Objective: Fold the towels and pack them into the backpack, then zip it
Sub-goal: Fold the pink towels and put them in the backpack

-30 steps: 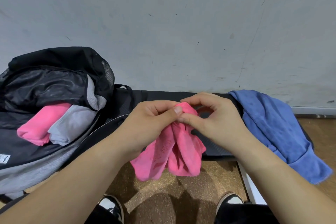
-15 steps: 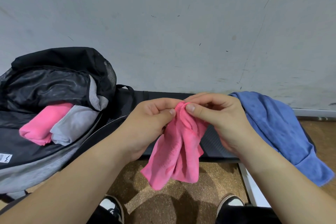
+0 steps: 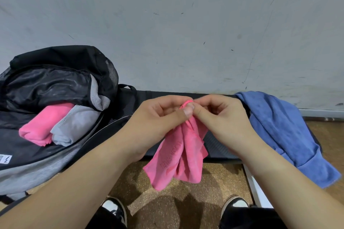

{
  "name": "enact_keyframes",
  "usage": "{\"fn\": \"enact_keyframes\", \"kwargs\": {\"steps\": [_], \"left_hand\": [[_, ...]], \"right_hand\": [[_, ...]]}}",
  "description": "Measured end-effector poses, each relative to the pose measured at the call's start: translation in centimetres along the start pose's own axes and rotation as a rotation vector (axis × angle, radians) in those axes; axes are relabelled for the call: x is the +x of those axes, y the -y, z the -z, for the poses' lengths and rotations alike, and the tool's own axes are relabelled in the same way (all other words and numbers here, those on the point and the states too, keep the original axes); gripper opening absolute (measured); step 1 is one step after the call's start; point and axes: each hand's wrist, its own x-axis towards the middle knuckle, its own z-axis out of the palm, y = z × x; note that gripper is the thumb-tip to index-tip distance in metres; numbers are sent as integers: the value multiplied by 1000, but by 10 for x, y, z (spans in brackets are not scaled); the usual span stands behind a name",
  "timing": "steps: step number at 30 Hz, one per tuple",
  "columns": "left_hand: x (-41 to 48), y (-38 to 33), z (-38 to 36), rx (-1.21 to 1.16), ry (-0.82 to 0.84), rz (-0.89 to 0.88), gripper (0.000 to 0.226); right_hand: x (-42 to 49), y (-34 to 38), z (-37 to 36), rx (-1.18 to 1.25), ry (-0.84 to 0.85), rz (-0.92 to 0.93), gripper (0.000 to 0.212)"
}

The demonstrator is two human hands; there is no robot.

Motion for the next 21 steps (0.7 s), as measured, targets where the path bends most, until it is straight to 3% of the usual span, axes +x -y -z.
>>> {"fn": "enact_keyframes", "kwargs": {"steps": [7,12,14,17,18,21], "left_hand": [[3,6,-2,267,-123,-36,28],[-6,5,-12,487,-76,-18,13],[-11,3,-15,512,-62,-16,20],[-19,-2,-21,528,-74,-11,4],[-21,-2,-21,541,-84,6,8],[-22,4,-15,626,-125,52,7]], "right_hand": [[-10,11,-3,-59,-13,66,18],[-27,30,2,-99,-96,199,15],[-37,41,3,-79,-138,257,14],[-50,54,10,-135,-233,377,13],[-51,55,14,-190,-255,393,11],[-45,40,23,-344,-255,295,13]]}}
